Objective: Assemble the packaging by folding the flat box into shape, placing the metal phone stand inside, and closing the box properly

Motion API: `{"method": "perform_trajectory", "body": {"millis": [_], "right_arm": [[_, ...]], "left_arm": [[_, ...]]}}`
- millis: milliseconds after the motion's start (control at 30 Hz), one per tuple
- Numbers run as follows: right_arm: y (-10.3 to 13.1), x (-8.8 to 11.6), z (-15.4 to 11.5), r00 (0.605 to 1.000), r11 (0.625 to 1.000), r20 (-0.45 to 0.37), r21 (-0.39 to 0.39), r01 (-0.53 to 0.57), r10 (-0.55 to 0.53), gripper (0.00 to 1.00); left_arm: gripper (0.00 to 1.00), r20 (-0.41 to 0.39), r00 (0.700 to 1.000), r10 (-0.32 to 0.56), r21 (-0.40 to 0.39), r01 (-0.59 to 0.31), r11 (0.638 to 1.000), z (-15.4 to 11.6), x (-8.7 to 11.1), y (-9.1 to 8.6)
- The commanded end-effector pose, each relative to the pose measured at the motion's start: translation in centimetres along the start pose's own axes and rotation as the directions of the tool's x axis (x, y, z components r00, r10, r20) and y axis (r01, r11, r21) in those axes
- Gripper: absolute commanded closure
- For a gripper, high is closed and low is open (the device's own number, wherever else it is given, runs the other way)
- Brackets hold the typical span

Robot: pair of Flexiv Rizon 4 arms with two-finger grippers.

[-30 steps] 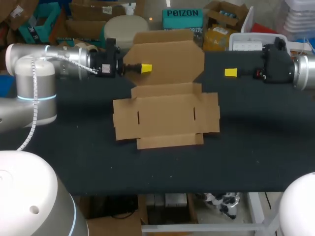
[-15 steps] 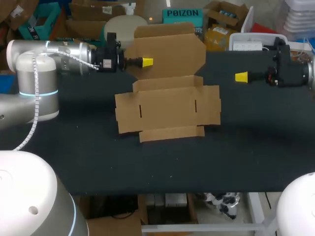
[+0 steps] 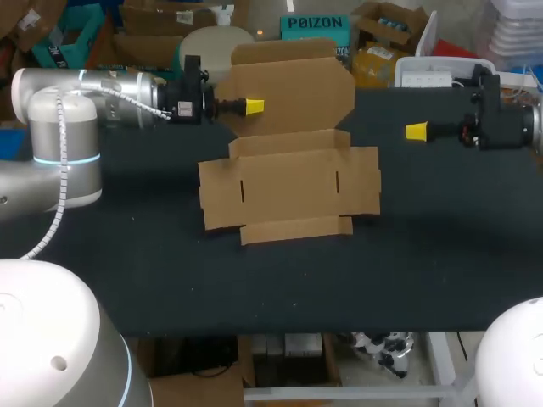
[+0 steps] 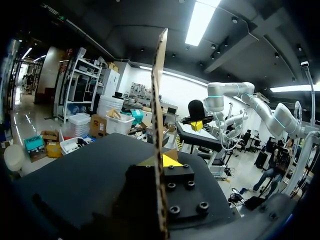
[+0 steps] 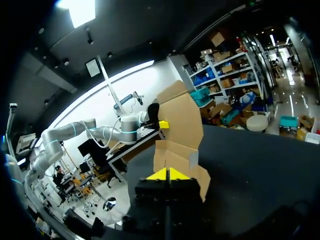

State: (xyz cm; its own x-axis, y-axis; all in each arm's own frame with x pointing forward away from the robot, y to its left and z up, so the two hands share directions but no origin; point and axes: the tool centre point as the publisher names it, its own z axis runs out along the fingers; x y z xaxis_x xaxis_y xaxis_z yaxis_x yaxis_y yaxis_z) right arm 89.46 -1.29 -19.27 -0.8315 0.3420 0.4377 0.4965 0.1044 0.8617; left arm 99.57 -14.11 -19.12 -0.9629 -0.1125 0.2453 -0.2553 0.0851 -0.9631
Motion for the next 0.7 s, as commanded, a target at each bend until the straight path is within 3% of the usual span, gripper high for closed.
{"method": "perform_trajectory", "body": {"millis": [33, 200, 367, 700], "right_arm": [[0.0, -0.1, 0.1, 1.0, 1.0, -0.007, -0.01, -0.001, 0.001, 1.0], [-0.4, 0.4, -0.3, 0.999, 0.999, 0.005, -0.022, 0.04, -0.04, 1.0], [-0.7, 1.5, -1.9, 0.992, 0.994, 0.068, -0.016, 0.11, -0.108, 1.0], [-2.3, 3.6, -4.6, 0.944, 0.968, 0.217, 0.016, 0.252, -0.249, 1.0]], "left_arm": [[1.0, -0.007, 1.0, 0.0, 0.0, 0.0, 1.0, -0.1, -0.2, 0.0], [1.0, -0.007, 1.0, 0.0, 0.0, 0.0, 1.0, -0.1, -0.2, 0.0], [1.0, -0.007, 1.0, 0.0, 0.0, 0.0, 1.0, -0.1, -0.2, 0.0], [1.0, 0.0, 0.994, 0.109, -0.013, -0.108, 0.994, 0.6, 1.0, -1.2]]}}
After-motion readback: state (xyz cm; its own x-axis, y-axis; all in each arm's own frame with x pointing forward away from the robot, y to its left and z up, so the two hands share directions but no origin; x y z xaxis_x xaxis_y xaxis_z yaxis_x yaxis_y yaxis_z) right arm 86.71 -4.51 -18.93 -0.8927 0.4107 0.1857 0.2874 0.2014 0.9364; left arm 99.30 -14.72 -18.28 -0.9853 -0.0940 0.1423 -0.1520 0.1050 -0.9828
